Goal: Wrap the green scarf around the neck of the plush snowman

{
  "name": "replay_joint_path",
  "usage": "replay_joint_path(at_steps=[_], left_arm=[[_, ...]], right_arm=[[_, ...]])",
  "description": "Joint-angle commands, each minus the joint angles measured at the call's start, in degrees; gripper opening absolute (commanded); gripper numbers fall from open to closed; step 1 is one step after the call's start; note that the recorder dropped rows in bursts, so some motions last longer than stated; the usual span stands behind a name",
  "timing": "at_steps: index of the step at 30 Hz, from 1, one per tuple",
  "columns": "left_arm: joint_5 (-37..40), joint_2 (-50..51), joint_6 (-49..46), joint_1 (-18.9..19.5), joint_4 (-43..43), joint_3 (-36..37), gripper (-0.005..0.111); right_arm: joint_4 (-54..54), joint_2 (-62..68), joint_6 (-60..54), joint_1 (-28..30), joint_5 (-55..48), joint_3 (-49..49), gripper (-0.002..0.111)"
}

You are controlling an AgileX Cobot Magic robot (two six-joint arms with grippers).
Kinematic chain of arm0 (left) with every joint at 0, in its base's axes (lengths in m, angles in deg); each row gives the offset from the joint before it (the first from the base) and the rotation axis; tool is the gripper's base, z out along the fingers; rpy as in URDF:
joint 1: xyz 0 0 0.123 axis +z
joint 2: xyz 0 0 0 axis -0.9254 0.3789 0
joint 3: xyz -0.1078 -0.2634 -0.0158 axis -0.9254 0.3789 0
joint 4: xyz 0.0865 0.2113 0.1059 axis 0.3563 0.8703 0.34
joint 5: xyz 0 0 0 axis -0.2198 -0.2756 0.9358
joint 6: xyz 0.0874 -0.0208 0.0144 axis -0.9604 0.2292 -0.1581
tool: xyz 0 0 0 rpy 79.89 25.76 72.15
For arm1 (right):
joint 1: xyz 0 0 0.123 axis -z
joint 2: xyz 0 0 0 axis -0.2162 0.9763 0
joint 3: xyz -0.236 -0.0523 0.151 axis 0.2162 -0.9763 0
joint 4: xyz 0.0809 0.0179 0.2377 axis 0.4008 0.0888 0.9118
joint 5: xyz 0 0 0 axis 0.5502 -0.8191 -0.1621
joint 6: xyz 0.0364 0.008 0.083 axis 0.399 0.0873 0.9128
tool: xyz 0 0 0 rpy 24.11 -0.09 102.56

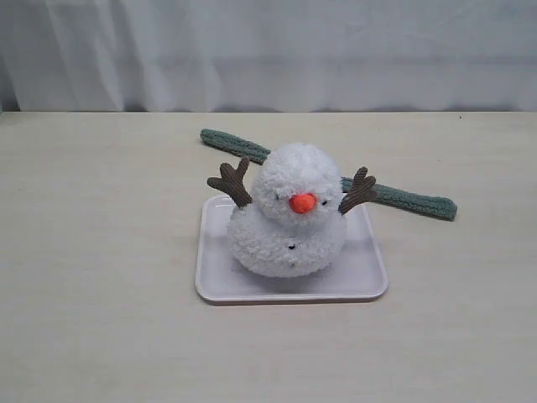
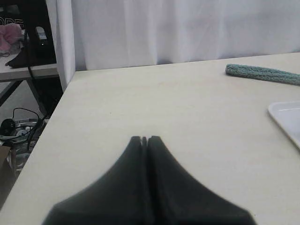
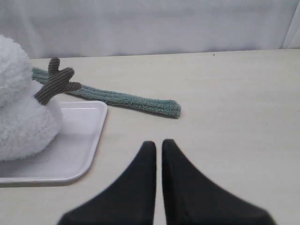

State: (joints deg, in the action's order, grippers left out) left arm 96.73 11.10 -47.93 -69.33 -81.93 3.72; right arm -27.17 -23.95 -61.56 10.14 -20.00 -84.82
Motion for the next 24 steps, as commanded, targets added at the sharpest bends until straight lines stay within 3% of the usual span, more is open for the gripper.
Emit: replay_joint_path(at_steps=[1,13,24], left_arm=[[-0.36,-0.13,-0.14,-0.48,-0.15,0.19,0.000],[-0.36,-0.13,-0.14,-0.48,-0.15,0.19,0.000],[-0.36,-0.13,-0.14,-0.48,-0.15,0.19,0.000]], right_arm=[[0.09,-0.26,-0.14,0.17,0.22,-0.15,0.004],[0.09,-0.26,-0.14,0.17,1.37,-0.15,0.004],[0.09,-0.26,-0.14,0.17,15.71,-0.15,0.004]])
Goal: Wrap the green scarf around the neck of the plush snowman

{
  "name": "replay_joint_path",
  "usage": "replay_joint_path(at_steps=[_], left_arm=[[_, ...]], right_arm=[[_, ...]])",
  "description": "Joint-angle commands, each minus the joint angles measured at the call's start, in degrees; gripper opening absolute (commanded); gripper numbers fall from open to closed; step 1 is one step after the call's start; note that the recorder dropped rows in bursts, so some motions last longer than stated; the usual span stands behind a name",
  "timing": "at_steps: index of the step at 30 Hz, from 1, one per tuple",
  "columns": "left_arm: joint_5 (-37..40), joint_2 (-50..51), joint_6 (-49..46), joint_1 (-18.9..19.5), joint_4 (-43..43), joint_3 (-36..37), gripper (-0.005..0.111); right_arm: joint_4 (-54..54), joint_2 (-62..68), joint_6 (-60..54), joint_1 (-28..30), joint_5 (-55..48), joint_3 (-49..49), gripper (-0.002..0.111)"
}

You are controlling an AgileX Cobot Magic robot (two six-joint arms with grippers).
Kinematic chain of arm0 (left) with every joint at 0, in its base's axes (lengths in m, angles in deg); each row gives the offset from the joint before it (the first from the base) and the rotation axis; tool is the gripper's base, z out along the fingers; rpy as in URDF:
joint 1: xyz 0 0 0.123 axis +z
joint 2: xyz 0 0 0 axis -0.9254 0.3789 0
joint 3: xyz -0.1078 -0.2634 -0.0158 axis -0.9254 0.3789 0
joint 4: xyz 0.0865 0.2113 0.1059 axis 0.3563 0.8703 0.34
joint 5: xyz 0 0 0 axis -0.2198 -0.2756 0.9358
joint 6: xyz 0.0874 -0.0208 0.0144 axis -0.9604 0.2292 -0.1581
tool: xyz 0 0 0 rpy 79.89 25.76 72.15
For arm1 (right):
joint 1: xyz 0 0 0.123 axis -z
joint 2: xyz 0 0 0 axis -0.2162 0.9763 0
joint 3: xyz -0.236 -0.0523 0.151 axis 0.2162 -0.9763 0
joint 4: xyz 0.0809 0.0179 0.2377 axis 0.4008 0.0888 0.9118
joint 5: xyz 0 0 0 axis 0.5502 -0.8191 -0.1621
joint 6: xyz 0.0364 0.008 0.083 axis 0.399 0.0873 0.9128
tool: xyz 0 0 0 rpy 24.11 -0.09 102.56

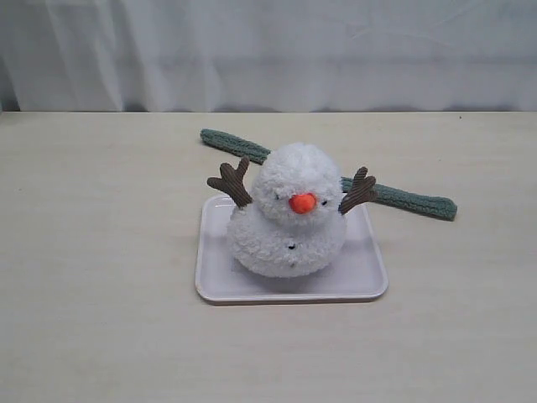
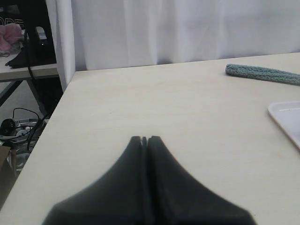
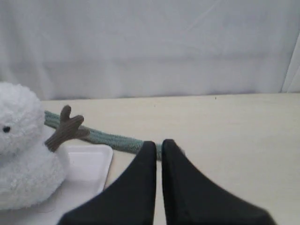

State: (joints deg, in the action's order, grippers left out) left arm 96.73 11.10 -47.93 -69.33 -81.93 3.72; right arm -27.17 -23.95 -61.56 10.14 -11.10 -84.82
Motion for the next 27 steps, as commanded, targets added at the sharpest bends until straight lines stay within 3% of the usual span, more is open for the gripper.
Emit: replay_joint_path(at_steps=[1,8,14,16,19,23,27], left_arm=[[-0.36,-0.13,-0.14,-0.48,-0.15,0.19,0.000],[-0.36,-0.13,-0.14,-0.48,-0.15,0.19,0.000],[-0.36,-0.13,-0.14,-0.48,-0.15,0.19,0.000],[-0.36,-0.13,-0.14,-0.48,-0.15,0.19,0.000],[-0.36,-0.13,-0.14,-0.48,-0.15,0.19,0.000],[-0.36,-0.13,-0.14,-0.48,-0.15,0.19,0.000],[-0.36,-0.13,-0.14,-0.48,-0.15,0.19,0.000]], right_arm=[[0.09,-0.26,-0.14,0.17,8.98,-0.15,0.004],[0.09,-0.26,4.89,0.17,37.56,-0.15,0.004],[1.47,6.13,10.59,0.17,37.68,9.59,0.004],[1.32,12.22,10.59,0.17,30.96,15.91,0.004],[-1.67,26.04,10.59,0.17,5.92,30.94,0.004],[-1.67,39.26,6.51,0.17,-7.00,41.84,0.006],[-1.47,52.83,3.25,0.17,-19.01,51.08,0.021]])
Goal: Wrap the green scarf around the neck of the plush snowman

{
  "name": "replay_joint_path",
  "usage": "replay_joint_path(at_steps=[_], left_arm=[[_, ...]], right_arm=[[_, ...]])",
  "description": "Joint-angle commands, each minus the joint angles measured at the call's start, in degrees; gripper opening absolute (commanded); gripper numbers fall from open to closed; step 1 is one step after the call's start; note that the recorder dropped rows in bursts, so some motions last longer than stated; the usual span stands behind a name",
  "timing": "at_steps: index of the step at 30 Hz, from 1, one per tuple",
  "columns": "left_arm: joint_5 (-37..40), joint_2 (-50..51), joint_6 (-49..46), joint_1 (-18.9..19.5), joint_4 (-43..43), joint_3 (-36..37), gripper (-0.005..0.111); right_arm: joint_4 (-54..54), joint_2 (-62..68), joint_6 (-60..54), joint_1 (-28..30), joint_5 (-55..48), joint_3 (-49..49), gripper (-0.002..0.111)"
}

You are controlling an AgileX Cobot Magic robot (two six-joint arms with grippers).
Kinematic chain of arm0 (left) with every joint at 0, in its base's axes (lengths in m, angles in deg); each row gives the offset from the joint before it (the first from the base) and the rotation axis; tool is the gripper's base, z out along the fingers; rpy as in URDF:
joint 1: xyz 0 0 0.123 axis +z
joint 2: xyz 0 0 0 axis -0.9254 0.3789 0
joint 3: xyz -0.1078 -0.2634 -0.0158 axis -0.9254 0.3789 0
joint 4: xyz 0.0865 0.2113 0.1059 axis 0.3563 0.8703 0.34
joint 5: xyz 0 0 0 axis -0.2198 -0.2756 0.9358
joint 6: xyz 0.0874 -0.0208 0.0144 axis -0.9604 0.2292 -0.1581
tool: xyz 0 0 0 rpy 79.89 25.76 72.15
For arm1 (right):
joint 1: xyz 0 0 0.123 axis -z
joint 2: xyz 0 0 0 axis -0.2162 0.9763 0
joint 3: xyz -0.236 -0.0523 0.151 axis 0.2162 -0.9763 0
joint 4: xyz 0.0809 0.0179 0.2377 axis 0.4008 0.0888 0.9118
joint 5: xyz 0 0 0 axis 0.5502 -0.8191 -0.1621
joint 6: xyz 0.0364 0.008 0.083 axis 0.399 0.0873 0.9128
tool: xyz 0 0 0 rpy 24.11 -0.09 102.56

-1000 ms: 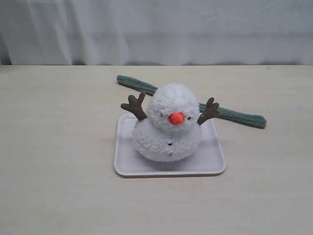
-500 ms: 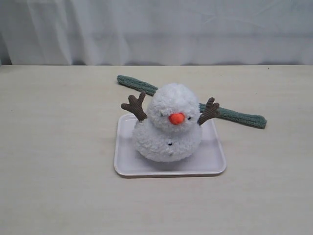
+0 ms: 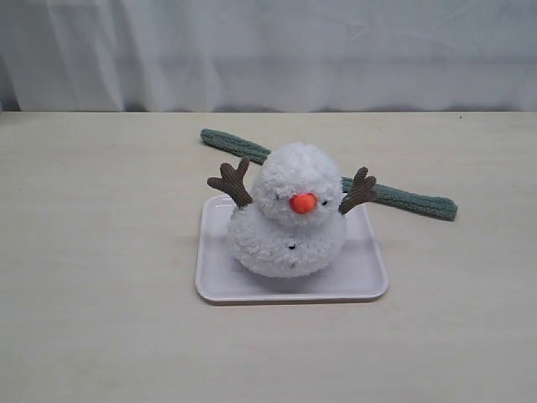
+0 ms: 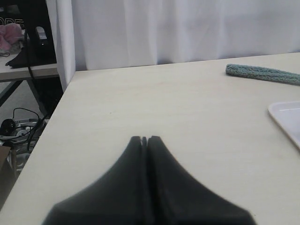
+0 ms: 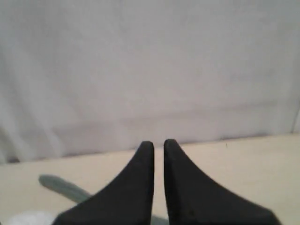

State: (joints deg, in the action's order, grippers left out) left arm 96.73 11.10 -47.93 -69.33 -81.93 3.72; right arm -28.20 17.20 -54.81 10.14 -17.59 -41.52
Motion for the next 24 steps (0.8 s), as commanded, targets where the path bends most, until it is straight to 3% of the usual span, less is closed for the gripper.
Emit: replay_joint_path(at_steps=[1,6,9,14,24], left_arm=[[-0.36,-0.13,-0.14,-0.48,-0.15,0.19,0.000],[-0.36,-0.13,-0.14,-0.48,-0.15,0.19,0.000],[-0.36,-0.13,-0.14,-0.48,-0.15,0.19,0.000],[-0.36,-0.13,-0.14,-0.48,-0.15,0.19,0.000],[-0.36,-0.13,-0.14,-0.48,-0.15,0.19,0.000]], right_arm=[[-0.43,15.10,-4.72,0.17,-15.37,9.77,0.028],[-0.43,28.48,-12.93,0.17,-22.24,14.96,0.059],[-0.43,34.56,-19.55,0.17,-21.30,14.96,0.070],[-0.43,45.28,-25.25,0.17,-17.33,14.96,0.073],[-1.80,63.08,-30.91,0.17,2.50,14.96,0.073]])
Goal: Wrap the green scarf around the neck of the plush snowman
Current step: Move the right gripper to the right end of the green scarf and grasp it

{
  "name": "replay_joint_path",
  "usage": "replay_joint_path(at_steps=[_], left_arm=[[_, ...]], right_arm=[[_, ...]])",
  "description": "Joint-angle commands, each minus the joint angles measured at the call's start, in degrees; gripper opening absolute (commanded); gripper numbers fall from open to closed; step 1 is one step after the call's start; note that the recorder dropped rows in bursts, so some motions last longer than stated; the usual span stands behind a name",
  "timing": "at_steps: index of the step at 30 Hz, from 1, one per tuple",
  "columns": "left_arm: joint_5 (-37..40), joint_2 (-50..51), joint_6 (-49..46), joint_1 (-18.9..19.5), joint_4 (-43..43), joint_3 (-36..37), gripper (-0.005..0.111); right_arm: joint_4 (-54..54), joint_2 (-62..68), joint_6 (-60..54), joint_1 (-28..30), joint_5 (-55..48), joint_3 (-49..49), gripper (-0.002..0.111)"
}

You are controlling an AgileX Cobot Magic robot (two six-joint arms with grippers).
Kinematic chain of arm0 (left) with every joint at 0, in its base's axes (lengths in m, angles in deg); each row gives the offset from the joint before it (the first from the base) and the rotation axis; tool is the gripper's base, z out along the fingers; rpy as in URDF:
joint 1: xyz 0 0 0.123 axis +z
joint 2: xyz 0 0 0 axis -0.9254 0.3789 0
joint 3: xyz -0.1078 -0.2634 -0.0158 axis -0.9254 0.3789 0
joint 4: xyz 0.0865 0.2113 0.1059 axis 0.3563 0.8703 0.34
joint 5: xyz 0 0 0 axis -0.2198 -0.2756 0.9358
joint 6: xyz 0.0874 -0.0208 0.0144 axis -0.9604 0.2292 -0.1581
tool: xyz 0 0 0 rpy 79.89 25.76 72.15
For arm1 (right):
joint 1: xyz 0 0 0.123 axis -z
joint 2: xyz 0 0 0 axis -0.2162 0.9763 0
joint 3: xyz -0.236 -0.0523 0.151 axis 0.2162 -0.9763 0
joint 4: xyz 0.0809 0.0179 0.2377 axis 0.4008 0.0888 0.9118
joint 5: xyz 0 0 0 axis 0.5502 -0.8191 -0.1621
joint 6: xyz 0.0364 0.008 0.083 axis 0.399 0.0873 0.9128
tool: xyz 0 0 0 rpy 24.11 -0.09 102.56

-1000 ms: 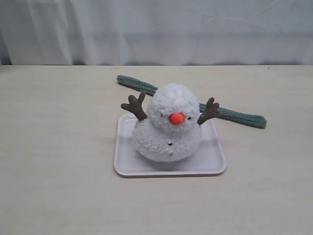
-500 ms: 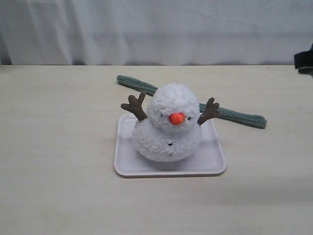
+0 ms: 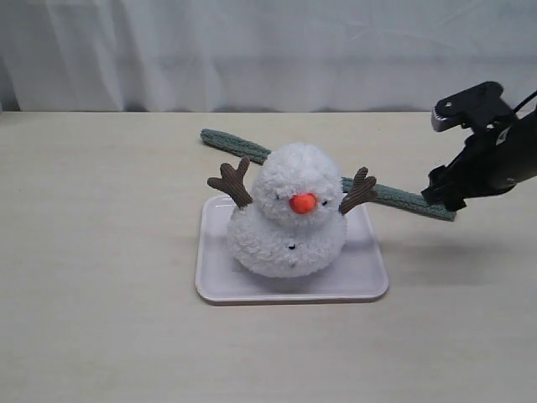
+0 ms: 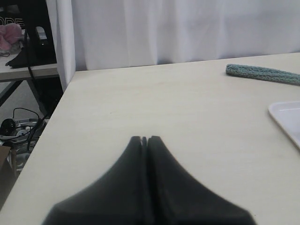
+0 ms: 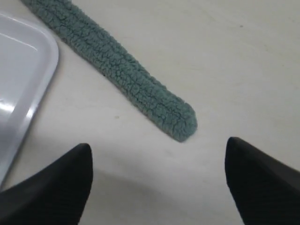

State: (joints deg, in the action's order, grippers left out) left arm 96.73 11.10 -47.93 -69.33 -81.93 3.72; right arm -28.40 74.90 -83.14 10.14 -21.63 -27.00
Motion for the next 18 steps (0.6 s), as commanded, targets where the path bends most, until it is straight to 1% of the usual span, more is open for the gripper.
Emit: replay_joint_path(at_steps=[1,4,8,13,15,18], left_arm=[[-0.36,-0.13,-0.14,-0.48,-0.15,0.19,0.000],[-0.36,-0.13,-0.14,-0.48,-0.15,0.19,0.000],[-0.36,-0.13,-0.14,-0.48,-0.15,0.19,0.000],[-0.36,-0.13,-0.14,-0.48,-0.15,0.19,0.000],[-0.36,-0.13,-0.14,-0.48,-0.15,0.19,0.000],[-0.36,-0.13,-0.14,-0.48,-0.15,0.19,0.000]], right_arm=[[-1.87,6.88,-3.53,0.17,8.29,0.44,0.073],[-1.97,10.18,-4.86,0.17,14.45,0.44,0.073],[-1.97,12.12,-16.42,0.17,20.17,0.44,0.073],[-1.97,16.00,-27.62,0.17,25.55,0.68,0.073],[-1.97,17.16,-30.81,0.17,27.51,0.60,0.073],[-1.97,18.80,-32.54,0.17,31.29,0.60,0.073]])
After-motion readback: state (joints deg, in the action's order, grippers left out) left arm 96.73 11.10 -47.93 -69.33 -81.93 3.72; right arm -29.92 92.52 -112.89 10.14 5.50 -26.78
